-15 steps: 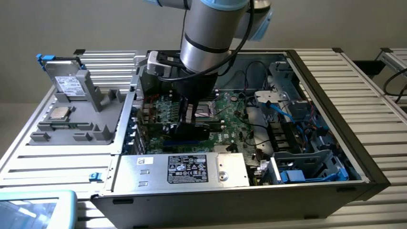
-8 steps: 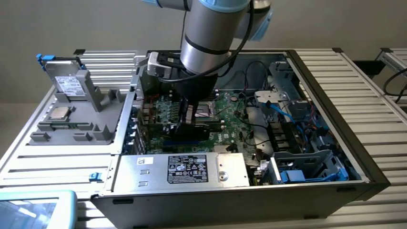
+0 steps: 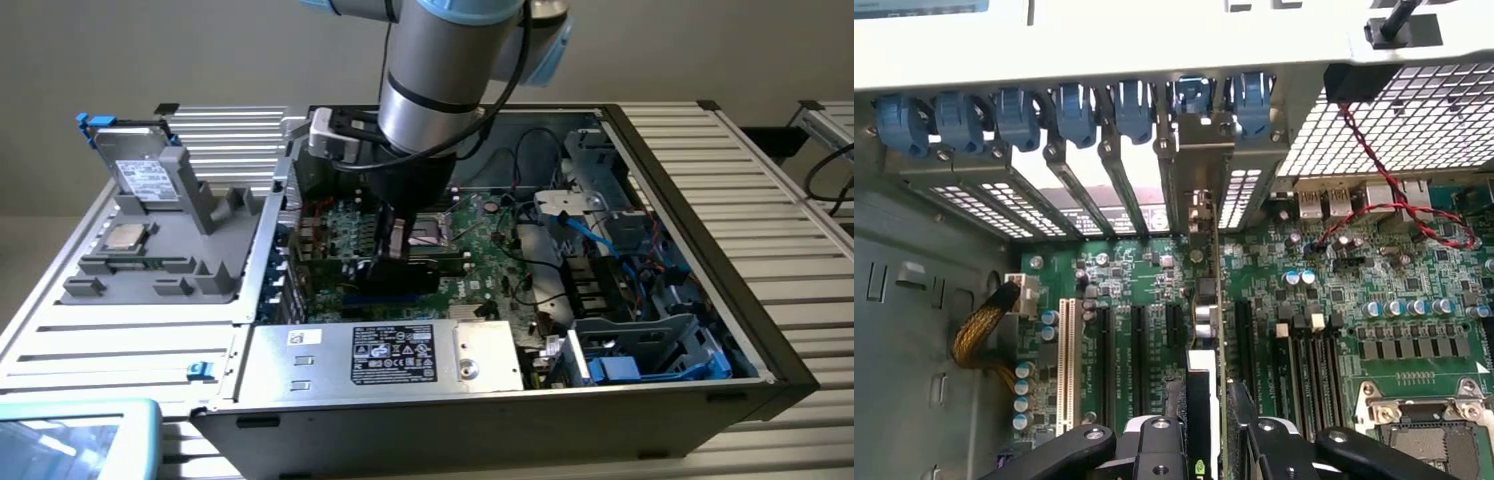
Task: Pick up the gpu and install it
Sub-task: 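Insert the gpu into the slot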
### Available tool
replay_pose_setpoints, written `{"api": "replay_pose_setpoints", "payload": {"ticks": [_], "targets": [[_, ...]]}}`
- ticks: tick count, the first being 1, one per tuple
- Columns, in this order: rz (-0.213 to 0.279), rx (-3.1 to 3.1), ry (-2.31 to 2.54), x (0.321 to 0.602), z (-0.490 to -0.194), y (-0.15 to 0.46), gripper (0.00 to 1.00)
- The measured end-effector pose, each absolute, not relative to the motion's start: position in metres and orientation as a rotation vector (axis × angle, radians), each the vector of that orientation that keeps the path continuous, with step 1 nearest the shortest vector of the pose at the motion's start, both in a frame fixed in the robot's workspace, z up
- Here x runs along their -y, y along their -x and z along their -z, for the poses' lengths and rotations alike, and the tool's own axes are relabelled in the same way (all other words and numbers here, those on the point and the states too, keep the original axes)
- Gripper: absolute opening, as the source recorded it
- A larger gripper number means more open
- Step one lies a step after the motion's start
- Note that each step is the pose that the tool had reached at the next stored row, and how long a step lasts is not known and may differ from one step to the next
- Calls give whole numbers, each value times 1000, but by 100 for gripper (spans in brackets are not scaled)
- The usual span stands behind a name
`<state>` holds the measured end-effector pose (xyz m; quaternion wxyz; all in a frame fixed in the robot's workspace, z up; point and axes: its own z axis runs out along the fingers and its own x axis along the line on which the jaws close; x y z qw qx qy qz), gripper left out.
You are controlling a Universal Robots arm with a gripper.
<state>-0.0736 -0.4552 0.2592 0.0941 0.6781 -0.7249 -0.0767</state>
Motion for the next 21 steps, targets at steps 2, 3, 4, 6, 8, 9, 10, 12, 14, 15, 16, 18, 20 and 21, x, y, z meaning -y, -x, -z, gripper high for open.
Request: {"api": "replay_pose_setpoints", "payload": {"ticks": [2,3,4,6,8,9,10,12,14,15,16,18,20,21], "targets": [[228,2150,-2011,455,-259,74,28],[229,2150,-2011,455,-258,74,28],[229,2150,-2011,455,-257,74,28],[228,2150,-2011,455,-254,74,28],[229,2149,-2010,455,-252,75,28],[230,2148,-2010,455,-251,75,28],[231,2148,-2009,455,-251,76,28],[233,2147,-2009,455,-250,77,28],[233,2147,-2008,455,-250,78,28],[233,2146,-2008,455,-250,78,28],[233,2146,-2008,455,-250,78,28],[233,2147,-2008,455,-250,78,28],[233,2147,-2008,455,-250,78,28],[234,2147,-2008,454,-250,78,28]]}}
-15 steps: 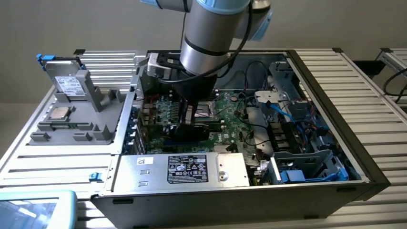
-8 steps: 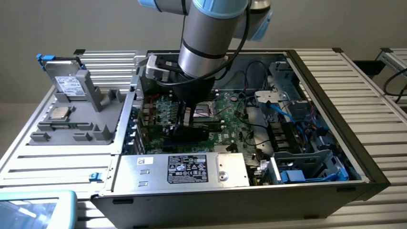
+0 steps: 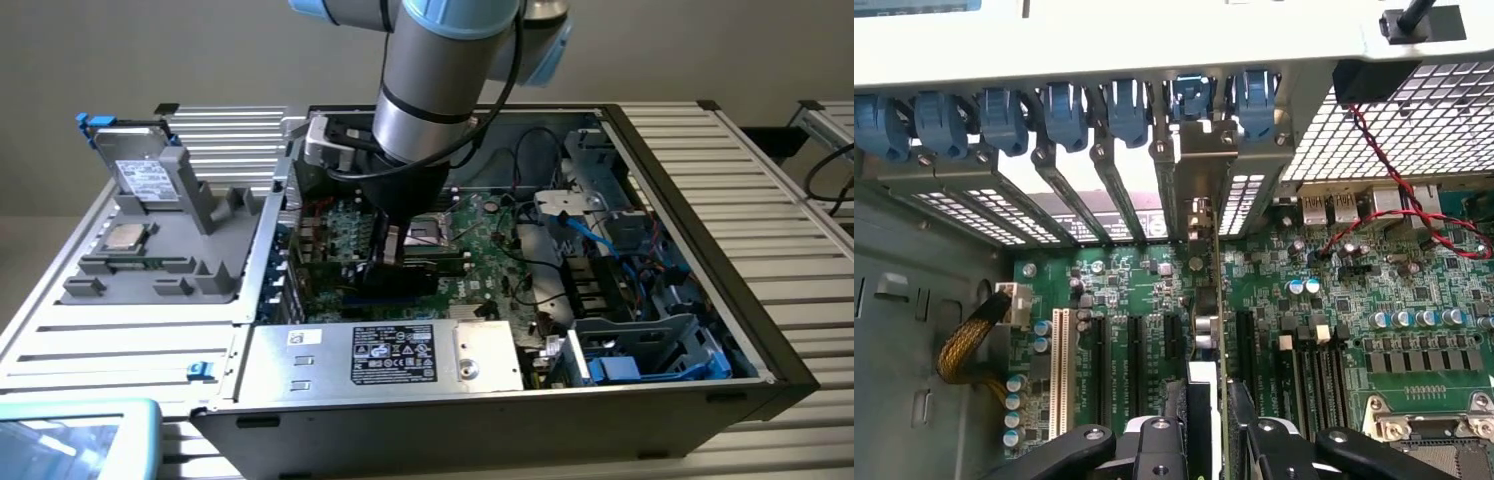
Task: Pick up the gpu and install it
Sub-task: 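Insert the gpu into the slot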
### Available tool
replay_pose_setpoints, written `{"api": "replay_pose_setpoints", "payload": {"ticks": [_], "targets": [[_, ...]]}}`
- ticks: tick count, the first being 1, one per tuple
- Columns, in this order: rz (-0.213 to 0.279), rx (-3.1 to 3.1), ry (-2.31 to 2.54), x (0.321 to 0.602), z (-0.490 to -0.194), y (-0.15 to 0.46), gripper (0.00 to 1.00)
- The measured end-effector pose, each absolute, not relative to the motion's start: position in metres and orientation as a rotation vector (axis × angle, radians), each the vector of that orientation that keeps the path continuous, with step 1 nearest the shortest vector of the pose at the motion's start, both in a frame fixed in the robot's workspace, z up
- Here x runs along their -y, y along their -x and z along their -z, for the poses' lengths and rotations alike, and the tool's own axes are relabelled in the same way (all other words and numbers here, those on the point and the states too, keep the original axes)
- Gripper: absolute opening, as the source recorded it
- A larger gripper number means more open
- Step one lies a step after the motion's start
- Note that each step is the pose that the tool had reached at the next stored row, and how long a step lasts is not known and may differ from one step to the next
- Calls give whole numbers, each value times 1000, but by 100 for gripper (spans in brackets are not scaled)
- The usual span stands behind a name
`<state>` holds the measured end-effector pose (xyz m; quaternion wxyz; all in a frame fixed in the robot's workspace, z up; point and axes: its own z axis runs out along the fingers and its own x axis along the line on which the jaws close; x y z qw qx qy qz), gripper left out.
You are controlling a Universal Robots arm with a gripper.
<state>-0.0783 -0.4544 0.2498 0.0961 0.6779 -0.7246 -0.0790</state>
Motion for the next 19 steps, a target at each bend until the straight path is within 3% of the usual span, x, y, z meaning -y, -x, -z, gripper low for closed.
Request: {"api": "replay_pose_setpoints", "payload": {"ticks": [19], "targets": [[248,2142,-2009,456,-248,69,28]]}}
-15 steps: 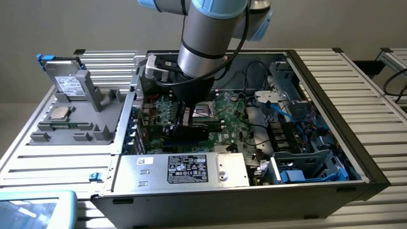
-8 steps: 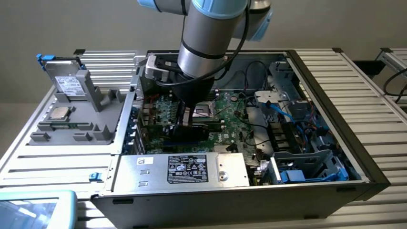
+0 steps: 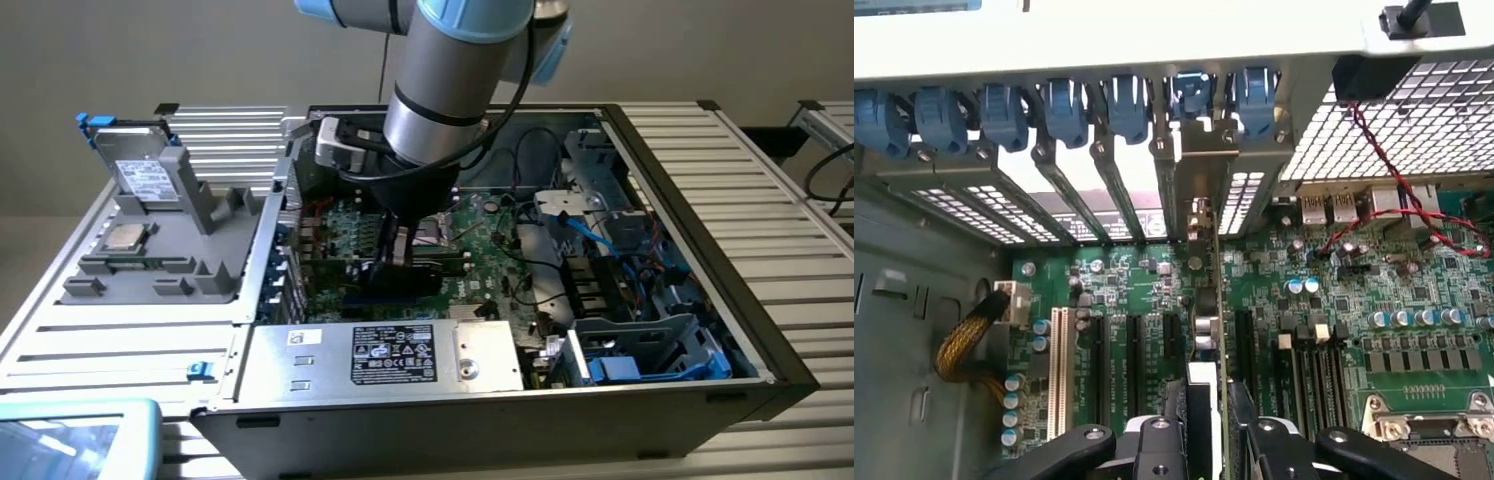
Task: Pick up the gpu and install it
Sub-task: 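Insert the gpu into the slot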
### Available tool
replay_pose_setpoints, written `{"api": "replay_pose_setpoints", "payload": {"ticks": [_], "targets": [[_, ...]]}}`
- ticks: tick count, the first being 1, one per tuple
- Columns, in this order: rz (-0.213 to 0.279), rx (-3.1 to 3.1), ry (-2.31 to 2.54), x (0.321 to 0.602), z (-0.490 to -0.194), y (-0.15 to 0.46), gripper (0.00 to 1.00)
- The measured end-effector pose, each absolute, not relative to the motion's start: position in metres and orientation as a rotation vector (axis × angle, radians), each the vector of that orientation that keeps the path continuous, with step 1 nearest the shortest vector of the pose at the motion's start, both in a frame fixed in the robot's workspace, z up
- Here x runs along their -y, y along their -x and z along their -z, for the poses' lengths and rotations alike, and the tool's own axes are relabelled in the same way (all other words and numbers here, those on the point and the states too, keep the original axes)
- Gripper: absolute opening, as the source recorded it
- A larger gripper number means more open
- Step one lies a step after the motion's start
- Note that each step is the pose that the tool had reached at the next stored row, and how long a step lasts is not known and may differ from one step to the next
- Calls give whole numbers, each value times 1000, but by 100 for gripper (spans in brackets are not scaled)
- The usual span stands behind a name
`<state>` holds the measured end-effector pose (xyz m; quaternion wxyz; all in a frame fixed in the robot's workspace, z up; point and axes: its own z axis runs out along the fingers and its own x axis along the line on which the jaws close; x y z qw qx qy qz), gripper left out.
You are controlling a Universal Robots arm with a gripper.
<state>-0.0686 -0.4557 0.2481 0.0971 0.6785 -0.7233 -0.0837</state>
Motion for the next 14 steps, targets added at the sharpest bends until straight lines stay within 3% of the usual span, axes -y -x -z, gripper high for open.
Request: {"api": "replay_pose_setpoints", "payload": {"ticks": [9,14], "targets": [[266,2139,-2011,458,-253,60,28],[219,2157,-2043,458,-257,60,28]]}}
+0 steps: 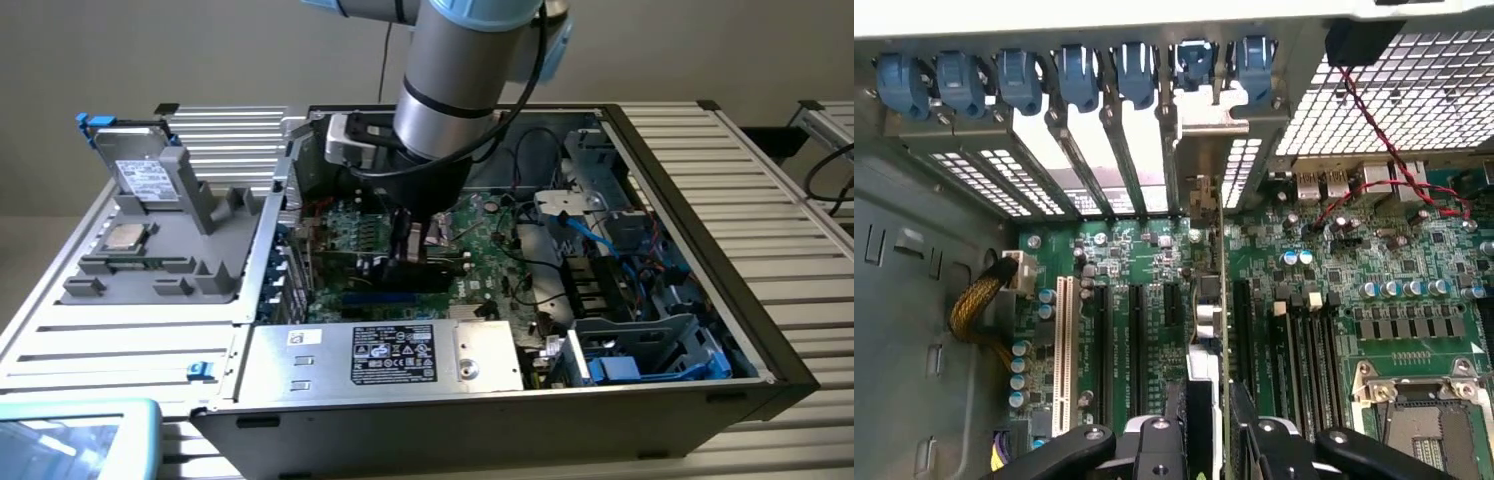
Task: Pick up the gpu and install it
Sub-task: 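Insert the gpu into the slot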
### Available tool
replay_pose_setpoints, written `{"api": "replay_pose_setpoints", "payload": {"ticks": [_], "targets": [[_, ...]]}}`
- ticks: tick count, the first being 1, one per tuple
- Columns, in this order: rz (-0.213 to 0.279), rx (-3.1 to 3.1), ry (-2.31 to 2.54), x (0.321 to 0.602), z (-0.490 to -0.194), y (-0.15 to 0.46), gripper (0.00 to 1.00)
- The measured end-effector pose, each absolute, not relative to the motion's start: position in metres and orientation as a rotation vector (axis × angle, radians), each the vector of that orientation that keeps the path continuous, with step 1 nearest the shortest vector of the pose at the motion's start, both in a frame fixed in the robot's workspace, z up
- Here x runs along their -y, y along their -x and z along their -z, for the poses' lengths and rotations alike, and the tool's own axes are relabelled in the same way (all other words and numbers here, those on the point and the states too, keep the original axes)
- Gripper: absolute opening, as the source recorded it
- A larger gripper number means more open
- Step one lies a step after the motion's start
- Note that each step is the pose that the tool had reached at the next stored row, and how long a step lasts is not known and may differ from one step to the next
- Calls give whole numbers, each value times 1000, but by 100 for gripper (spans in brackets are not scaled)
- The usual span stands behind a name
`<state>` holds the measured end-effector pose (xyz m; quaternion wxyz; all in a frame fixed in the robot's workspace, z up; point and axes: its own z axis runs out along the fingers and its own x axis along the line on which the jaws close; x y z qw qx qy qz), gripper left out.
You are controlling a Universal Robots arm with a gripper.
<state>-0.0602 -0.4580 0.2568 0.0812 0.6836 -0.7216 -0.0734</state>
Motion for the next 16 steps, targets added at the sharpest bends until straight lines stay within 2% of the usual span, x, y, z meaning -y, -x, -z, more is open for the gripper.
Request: {"api": "replay_pose_setpoints", "payload": {"ticks": [3,11,16], "targets": [[187,2169,-2068,458,-257,60,28],[179,2166,-2073,458,-259,60,28],[163,2164,-2072,457,-270,61,28]]}}
